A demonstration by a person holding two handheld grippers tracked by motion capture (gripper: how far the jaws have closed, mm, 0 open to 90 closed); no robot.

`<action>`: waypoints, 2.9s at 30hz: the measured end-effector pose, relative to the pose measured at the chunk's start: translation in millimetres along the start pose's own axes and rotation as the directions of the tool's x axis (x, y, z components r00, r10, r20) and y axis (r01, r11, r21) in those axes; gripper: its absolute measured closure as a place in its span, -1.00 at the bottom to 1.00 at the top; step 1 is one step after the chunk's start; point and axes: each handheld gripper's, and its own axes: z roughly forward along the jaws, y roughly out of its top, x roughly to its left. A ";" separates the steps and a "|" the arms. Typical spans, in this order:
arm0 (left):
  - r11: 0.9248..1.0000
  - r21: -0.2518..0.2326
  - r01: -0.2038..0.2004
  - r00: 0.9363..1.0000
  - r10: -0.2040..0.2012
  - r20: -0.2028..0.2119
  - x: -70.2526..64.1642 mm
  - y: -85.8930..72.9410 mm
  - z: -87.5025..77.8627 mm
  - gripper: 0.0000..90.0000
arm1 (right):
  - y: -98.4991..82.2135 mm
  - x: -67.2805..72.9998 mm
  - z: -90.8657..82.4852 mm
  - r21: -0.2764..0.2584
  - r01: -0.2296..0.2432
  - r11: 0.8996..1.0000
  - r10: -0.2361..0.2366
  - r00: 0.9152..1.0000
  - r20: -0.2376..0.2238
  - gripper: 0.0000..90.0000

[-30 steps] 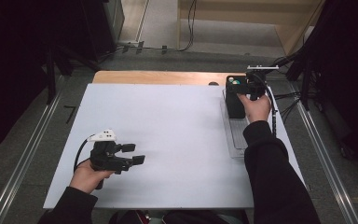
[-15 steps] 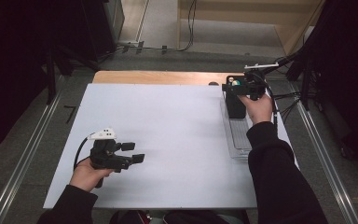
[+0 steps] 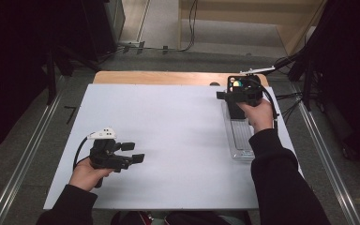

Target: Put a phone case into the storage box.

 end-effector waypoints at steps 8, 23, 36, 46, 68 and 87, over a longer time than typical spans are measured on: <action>1.000 0.009 0.000 1.000 0.000 0.007 1.0 -0.2 1.5 -0.34 | -15.7 14.7 -2.1 0.017 0.036 0.999 -0.035 0.997 -0.071 -0.57; 1.000 0.015 -0.015 1.000 0.014 0.026 -3.9 -0.1 2.8 -0.34 | -39.1 34.3 -8.8 0.051 0.068 0.996 -0.061 0.991 -0.119 -0.49; 1.000 0.016 -0.016 0.999 0.015 0.028 -3.8 -3.5 1.5 -0.34 | -60.7 57.9 -21.4 0.085 0.119 0.989 -0.103 0.980 -0.169 -0.49; 1.000 0.014 -0.021 0.999 0.021 0.027 -5.4 -3.0 1.2 -0.34 | -78.8 73.1 -28.7 0.093 0.159 0.983 -0.138 0.970 -0.202 -0.49; 0.999 0.022 -0.035 0.999 0.034 0.041 -11.9 -4.6 4.0 -0.34 | -120.2 80.2 -39.5 0.102 0.225 0.969 -0.189 0.942 -0.278 -0.49; 0.999 0.029 -0.042 0.998 0.040 0.044 -16.0 -15.1 -1.9 -0.34 | -158.0 71.0 -52.5 0.155 0.254 0.955 -0.201 0.934 -0.294 -0.49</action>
